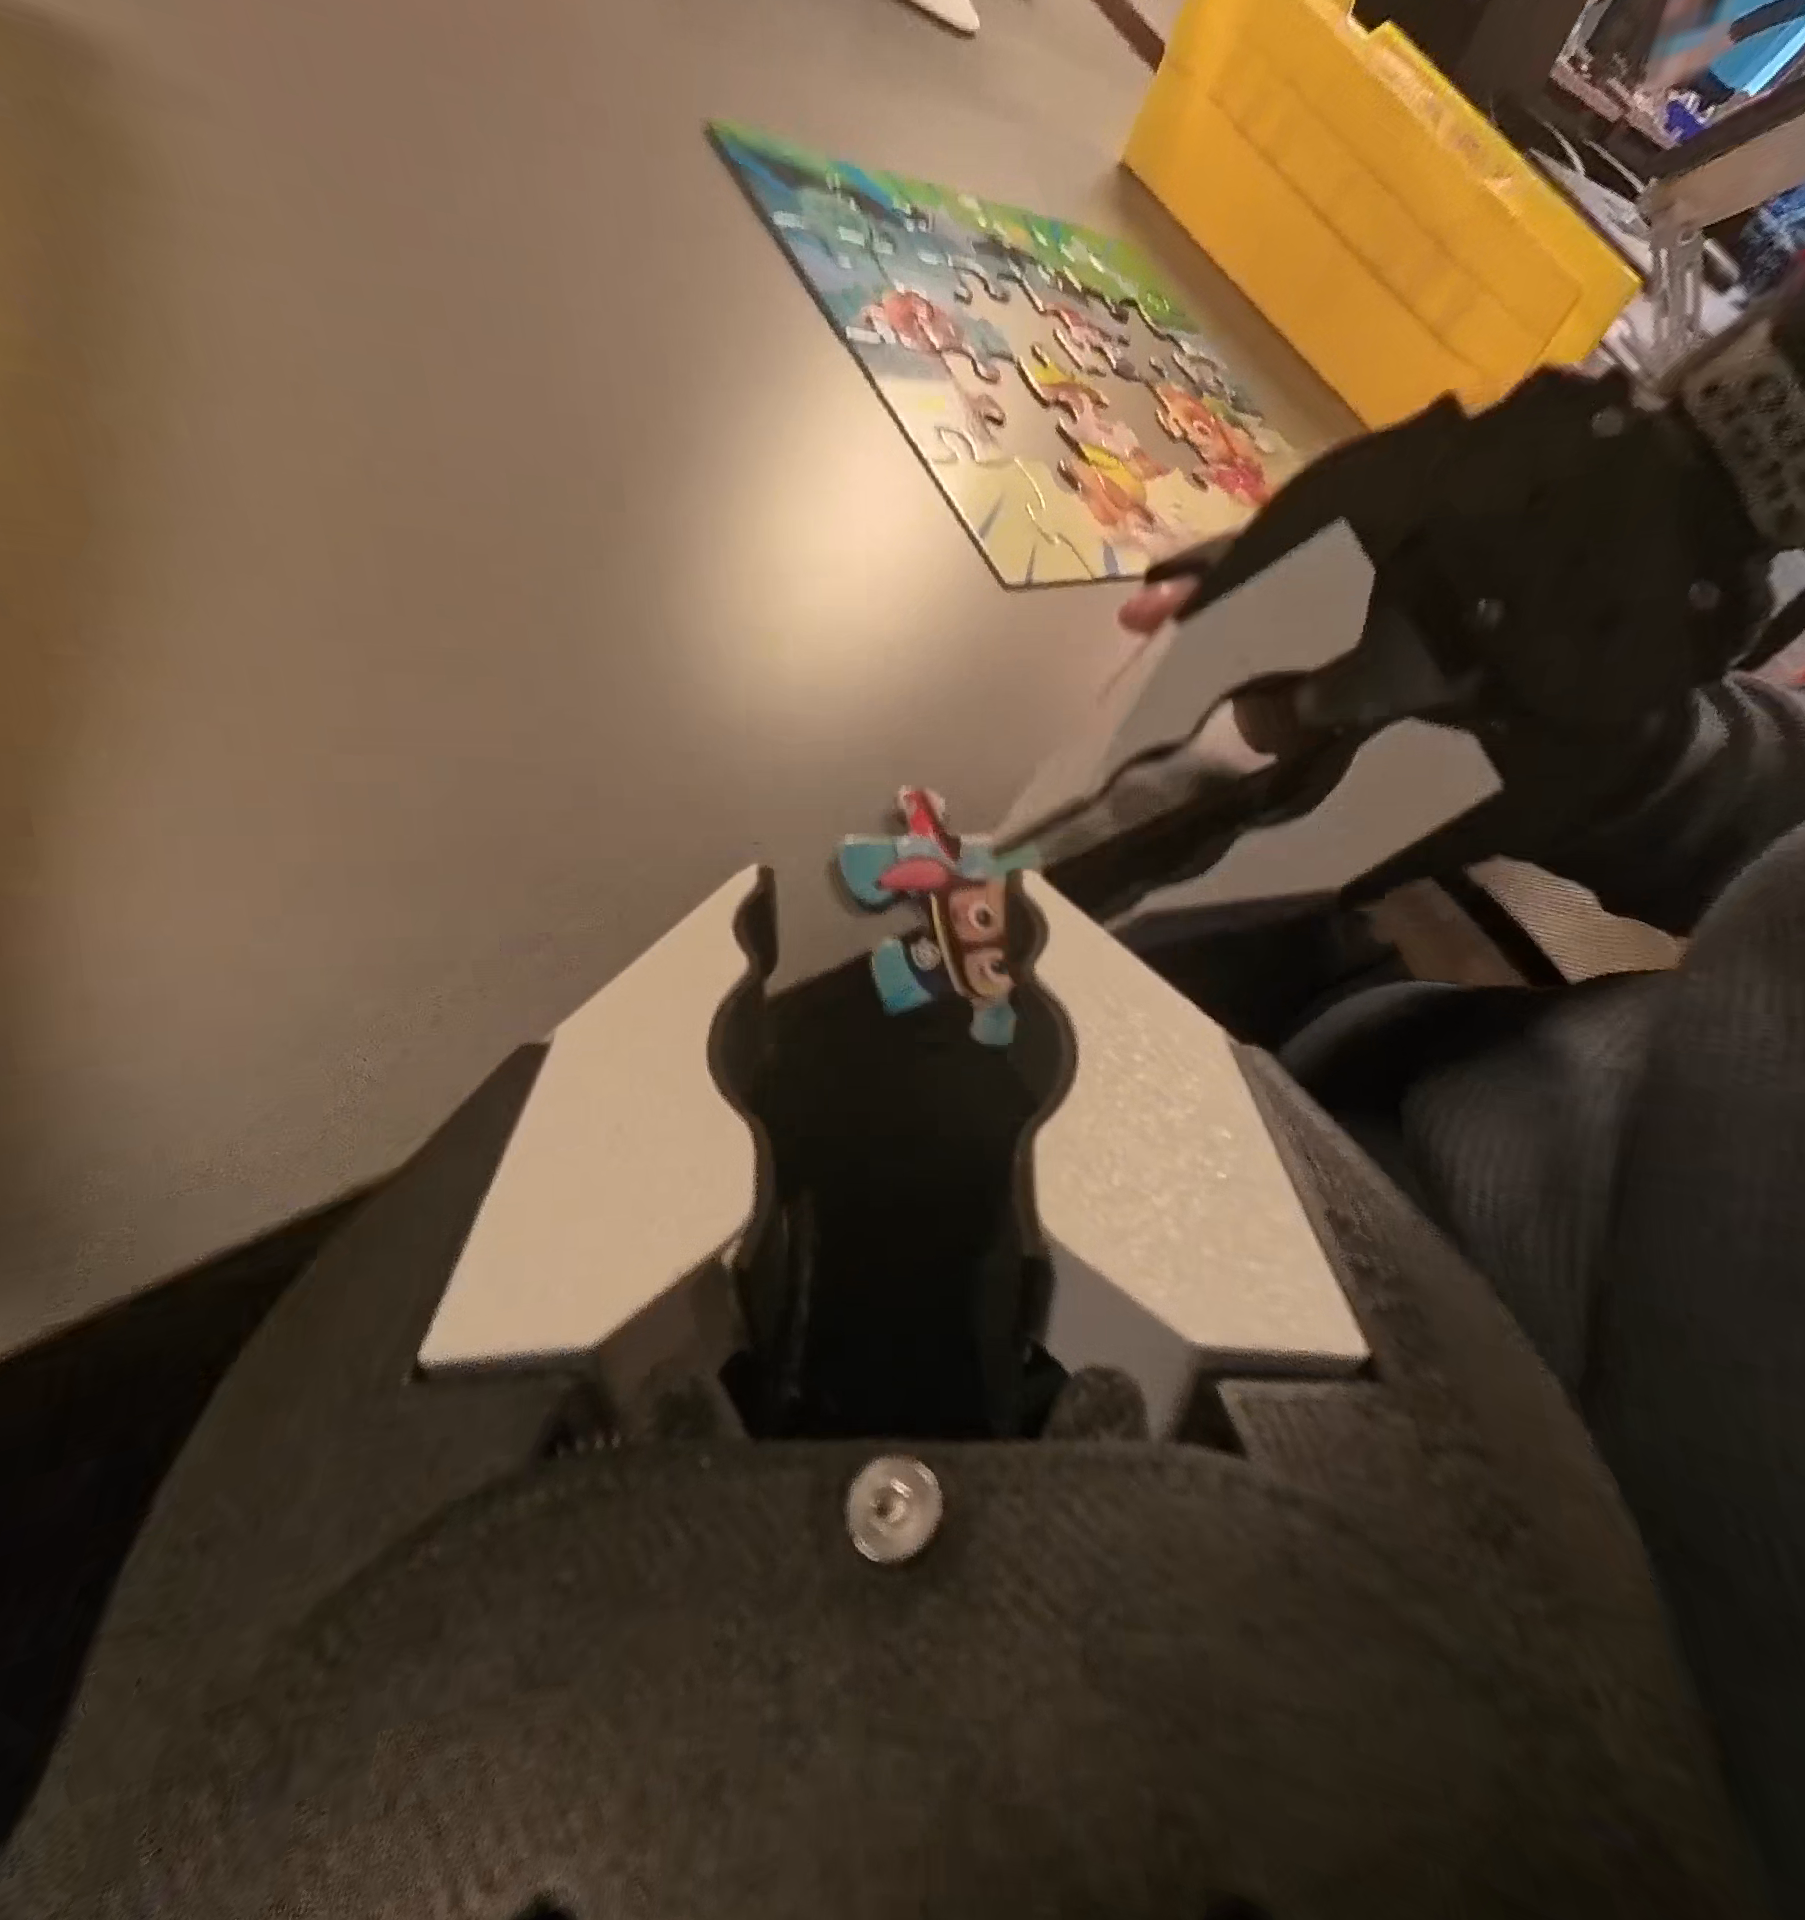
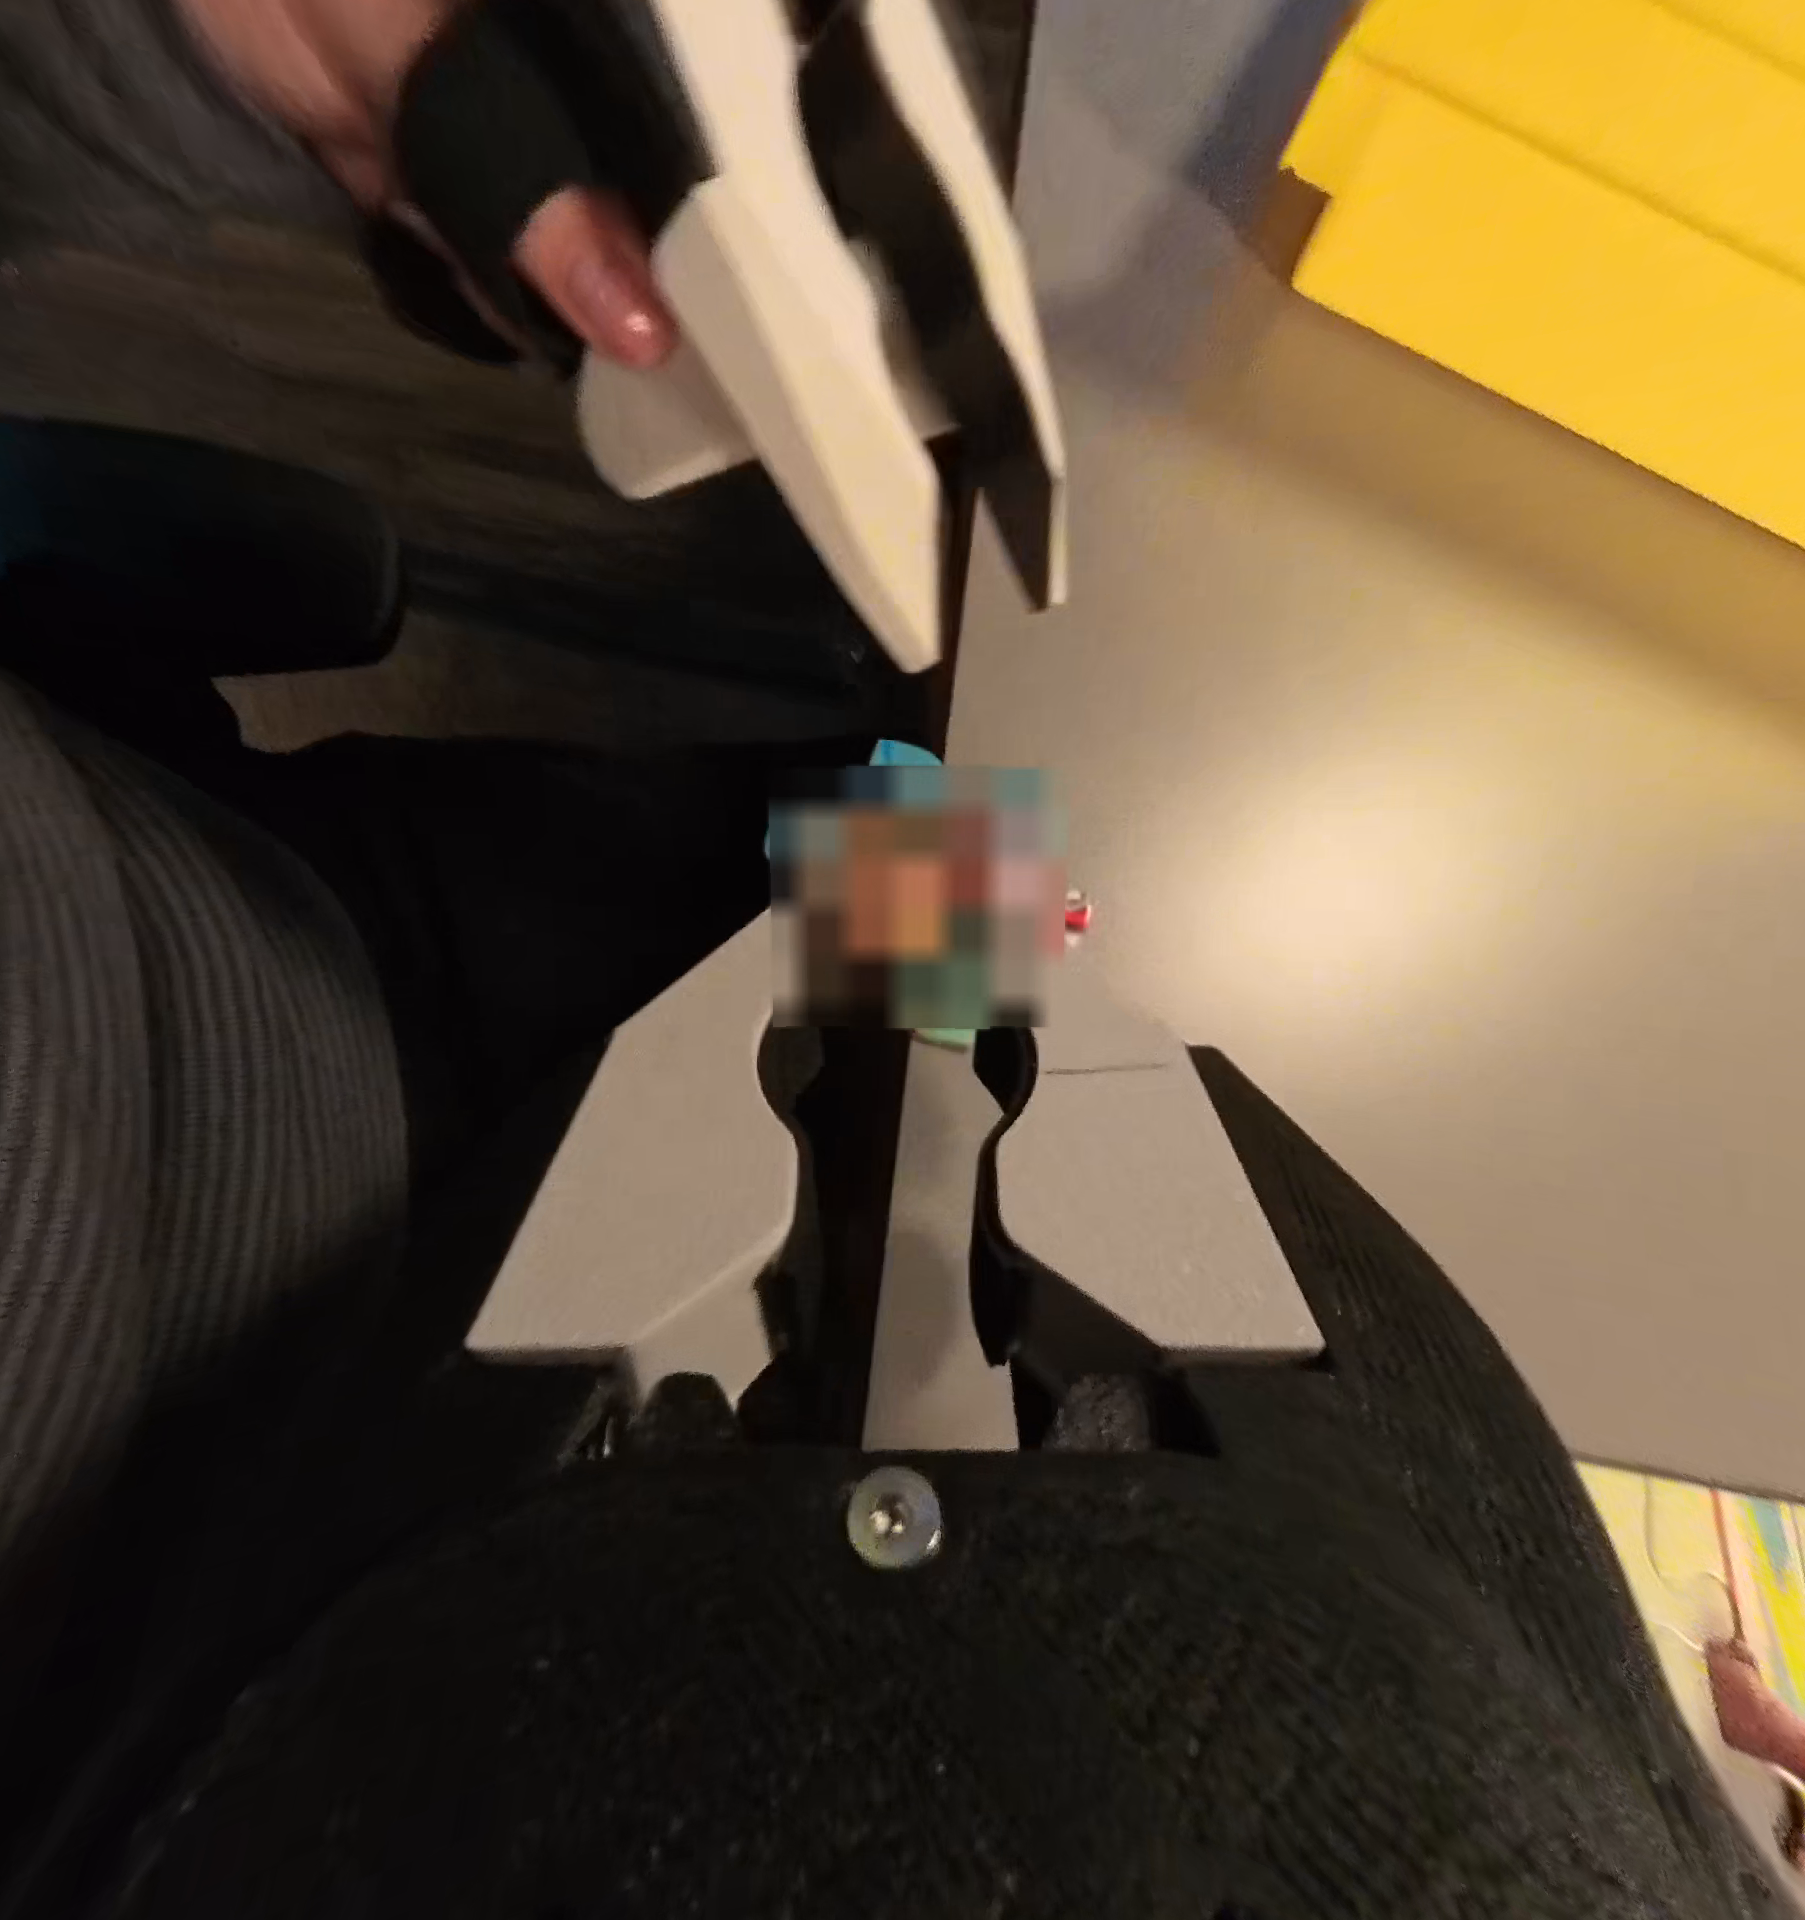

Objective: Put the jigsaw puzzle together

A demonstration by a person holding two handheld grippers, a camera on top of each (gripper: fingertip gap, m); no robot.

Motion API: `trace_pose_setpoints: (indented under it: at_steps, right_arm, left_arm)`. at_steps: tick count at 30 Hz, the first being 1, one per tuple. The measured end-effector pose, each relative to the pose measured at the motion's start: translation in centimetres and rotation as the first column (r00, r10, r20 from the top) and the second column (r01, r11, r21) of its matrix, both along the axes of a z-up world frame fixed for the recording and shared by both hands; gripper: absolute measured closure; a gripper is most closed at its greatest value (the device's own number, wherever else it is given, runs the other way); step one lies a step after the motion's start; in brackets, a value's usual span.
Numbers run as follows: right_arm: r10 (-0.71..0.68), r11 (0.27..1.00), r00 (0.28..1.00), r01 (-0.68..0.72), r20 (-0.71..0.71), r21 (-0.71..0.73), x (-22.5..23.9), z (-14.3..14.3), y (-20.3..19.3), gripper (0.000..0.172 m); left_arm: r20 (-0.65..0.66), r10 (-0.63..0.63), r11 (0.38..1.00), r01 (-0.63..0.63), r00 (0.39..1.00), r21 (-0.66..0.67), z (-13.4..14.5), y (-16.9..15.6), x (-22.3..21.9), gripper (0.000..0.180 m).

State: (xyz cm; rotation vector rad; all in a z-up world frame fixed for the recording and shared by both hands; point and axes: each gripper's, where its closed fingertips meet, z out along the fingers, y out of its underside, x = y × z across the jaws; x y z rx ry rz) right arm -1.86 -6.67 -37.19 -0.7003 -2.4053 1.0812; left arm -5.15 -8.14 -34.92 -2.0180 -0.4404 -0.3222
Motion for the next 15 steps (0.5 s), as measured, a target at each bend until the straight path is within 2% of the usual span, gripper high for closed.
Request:
trace_pose_setpoints:
  at_steps: [5, 7, 10, 12, 13, 14, 15]
  right_arm:
    - [-0.027, 0.999, 0.998, 0.028, 0.056, -0.027, -0.3, -0.8, 0.8, 0.155]
    - [-0.038, 0.998, 0.996, 0.042, 0.077, -0.047, -0.3, -0.8, 0.8, 0.156]
    - [-0.037, 0.997, 0.994, 0.044, 0.099, -0.069, -0.4, -0.8, 0.8, 0.156]
    - [-0.037, 0.997, 0.995, 0.043, 0.097, -0.062, -0.4, -0.8, 0.9, 0.156]
    - [-0.038, 0.997, 0.995, 0.044, 0.096, -0.06, -0.5, -0.8, 0.9, 0.156]
    - [-0.038, 0.997, 0.995, 0.044, 0.097, -0.064, -0.4, -0.7, 0.9, 0.155]
    - [-0.04, 0.996, 0.994, 0.047, 0.097, -0.07, -0.5, -0.6, 1.0, 0.153]
  left_arm:
    - [0.13, 0.051, 0.996, -0.041, 0.99, -0.083, -3.1, -1.4, 2.6, 0.135]
    - [0.23, 0.052, 0.998, -0.043, 0.972, -0.041, -3.8, -0.9, 3.7, 0.129]
    - [0.436, 0.012, 0.996, -0.052, 0.9, 0.079, -3.5, 0.7, 4.6, 0.126]
    - [0.552, -0.035, 0.981, -0.078, 0.833, 0.179, -2.4, 1.5, 4.6, 0.136]
    - [0.585, -0.025, 0.978, -0.102, 0.811, 0.183, -2.5, 1.6, 4.3, 0.143]
    - [0.593, -0.004, 0.979, -0.117, 0.806, 0.166, -3.0, 1.6, 4.0, 0.161]
    - [0.587, 0.006, 0.977, -0.128, 0.809, 0.168, -3.1, 1.4, 3.8, 0.173]
